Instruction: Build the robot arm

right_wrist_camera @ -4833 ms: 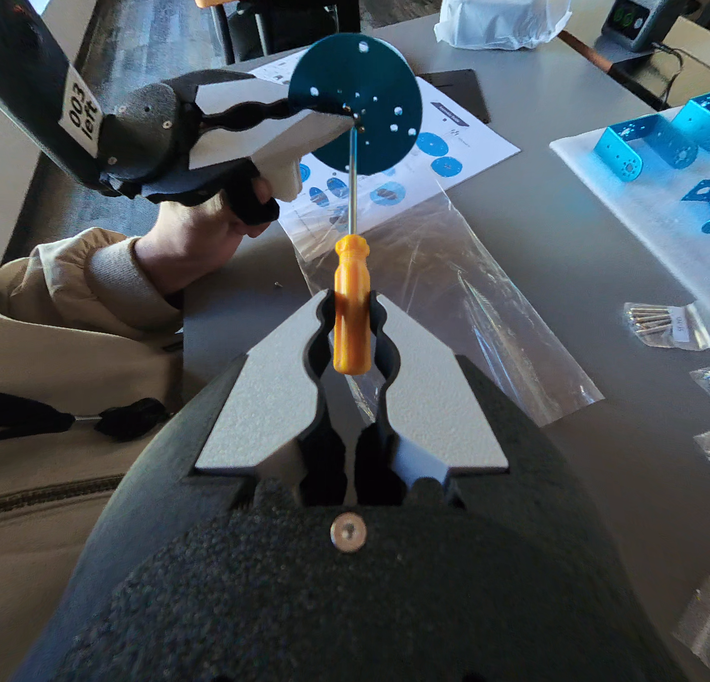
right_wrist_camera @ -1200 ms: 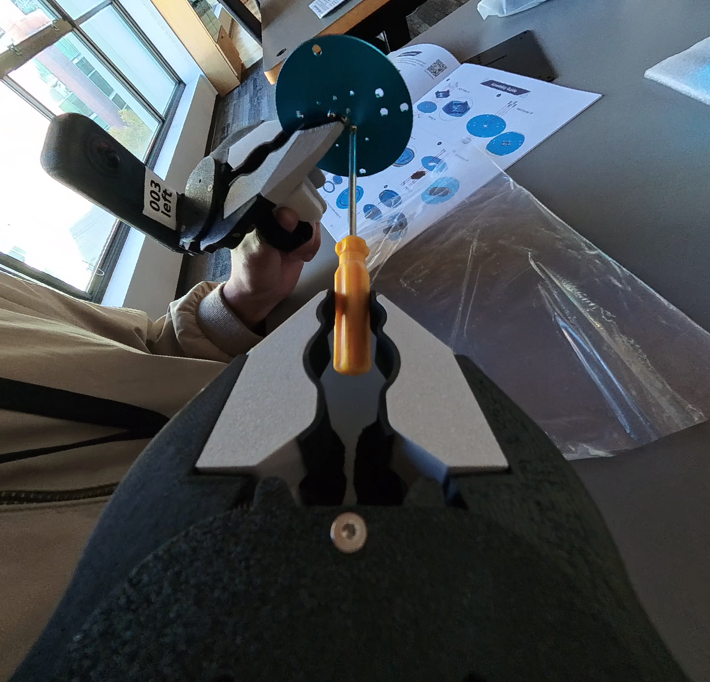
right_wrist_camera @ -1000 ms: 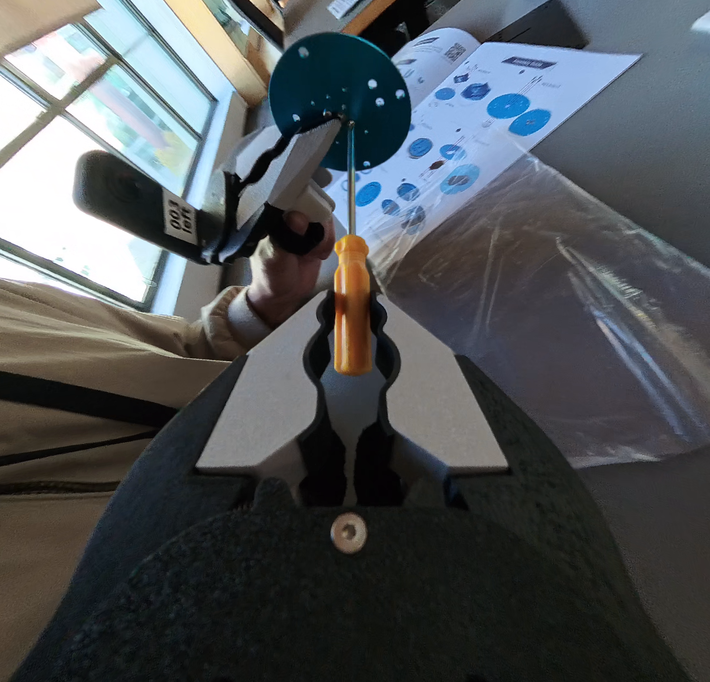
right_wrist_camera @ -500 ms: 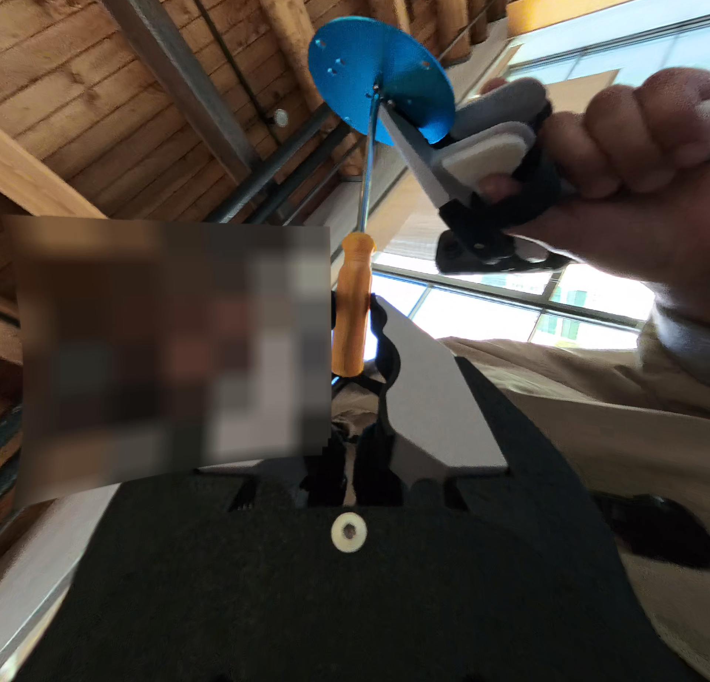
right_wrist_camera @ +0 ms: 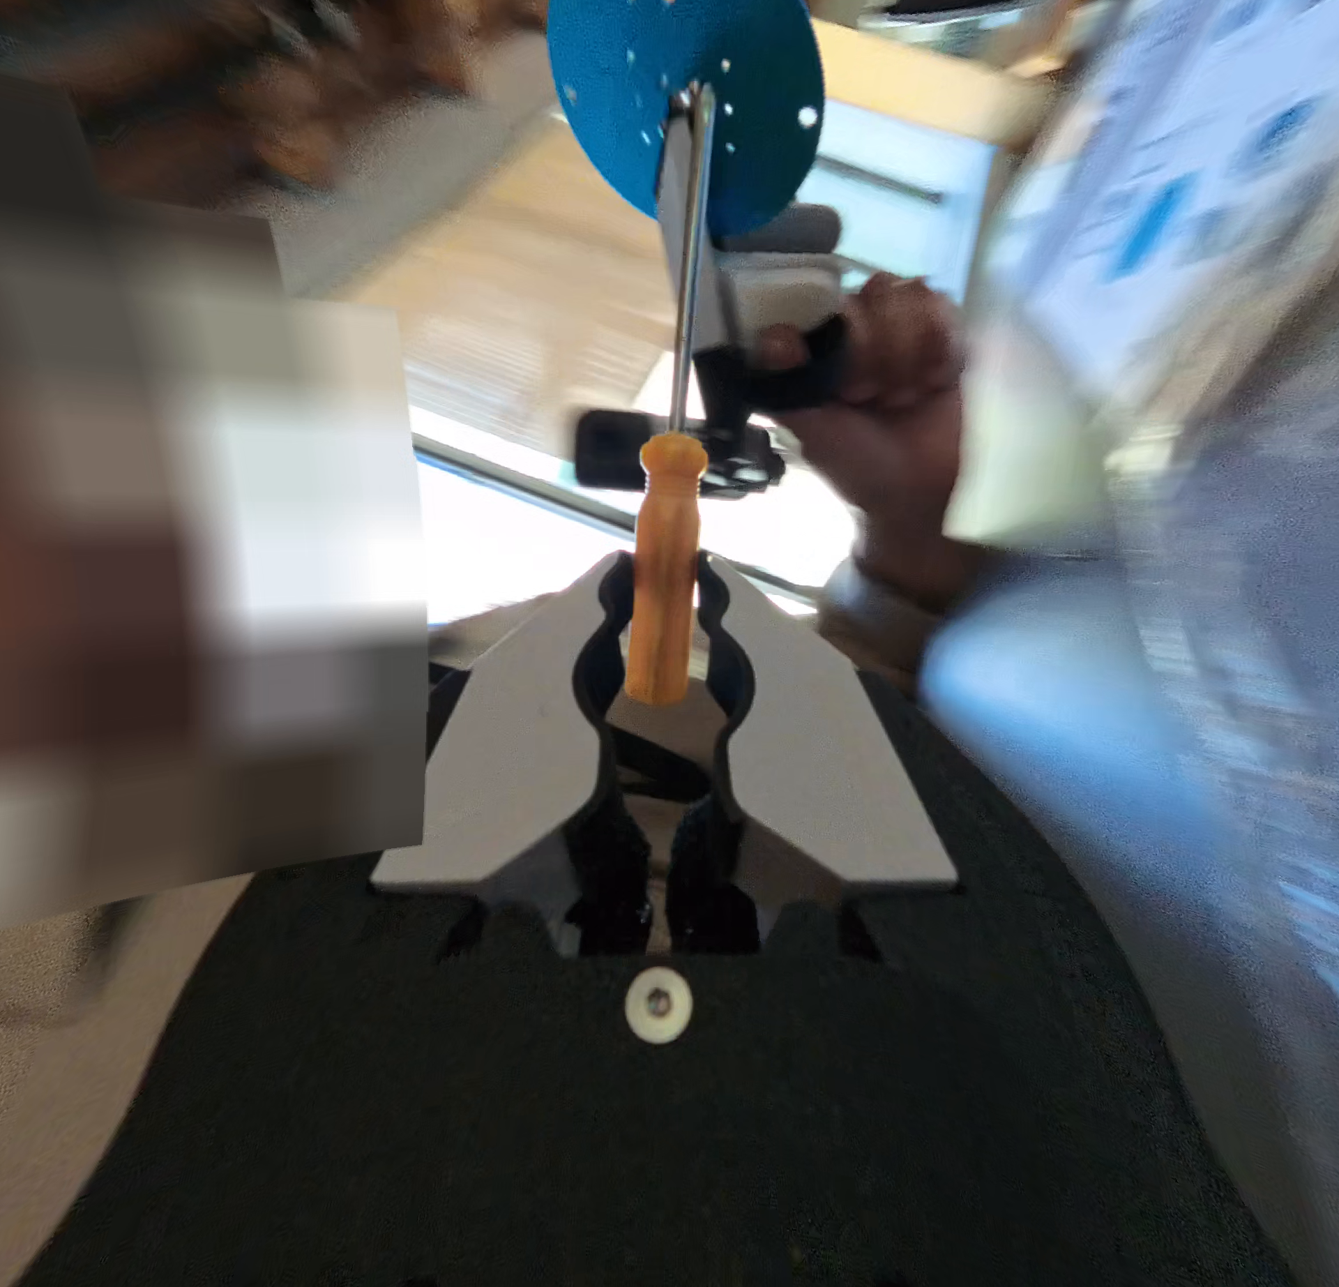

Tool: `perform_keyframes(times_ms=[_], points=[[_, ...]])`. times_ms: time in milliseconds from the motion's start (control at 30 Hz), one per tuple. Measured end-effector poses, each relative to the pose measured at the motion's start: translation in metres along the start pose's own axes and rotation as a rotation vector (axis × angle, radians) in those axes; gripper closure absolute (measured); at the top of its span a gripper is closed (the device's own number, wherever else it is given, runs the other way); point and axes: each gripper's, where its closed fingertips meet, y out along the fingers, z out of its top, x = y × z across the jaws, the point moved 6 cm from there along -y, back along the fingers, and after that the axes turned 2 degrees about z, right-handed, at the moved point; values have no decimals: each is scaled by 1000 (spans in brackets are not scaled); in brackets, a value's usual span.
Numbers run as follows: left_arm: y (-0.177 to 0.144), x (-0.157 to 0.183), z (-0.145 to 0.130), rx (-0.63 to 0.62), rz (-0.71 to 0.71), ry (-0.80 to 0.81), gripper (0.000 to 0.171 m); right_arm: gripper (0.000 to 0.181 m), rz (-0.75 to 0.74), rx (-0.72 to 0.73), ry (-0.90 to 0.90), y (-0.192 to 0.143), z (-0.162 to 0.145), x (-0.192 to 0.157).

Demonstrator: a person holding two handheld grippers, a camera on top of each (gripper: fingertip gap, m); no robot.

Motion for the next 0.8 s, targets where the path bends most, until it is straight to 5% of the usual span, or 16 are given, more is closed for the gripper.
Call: perform_keyframes(times_ms=[33, 167, 267, 500, 633, 700, 800], points=[[1, -1, -7, -48, -9, -12, 168, 166, -184, -42, -123, -10, 3, 4], [6, 3, -34, -257, -50, -159, 167, 165, -1144, -332, -723, -72, 27, 24], [9, 16, -48, -359, -136, -435, 167, 165, -1353, -558, -930, -84, 32, 33], [17, 35, -52, -389, -421, -1007, 167, 165, -1252, -553, -889, -90, 28, 64], [25, 35, -50, -391, -589, -1190, 167, 152, -1141, -511, -817, -93, 28, 63], [30, 36, -49, -385, -640, -1245, 167, 137, -984, -435, -752, -84, 31, 49], [37, 42, -41, -370, -743, -1294, 167, 132, -521, -170, -626, -57, 44, 5]])
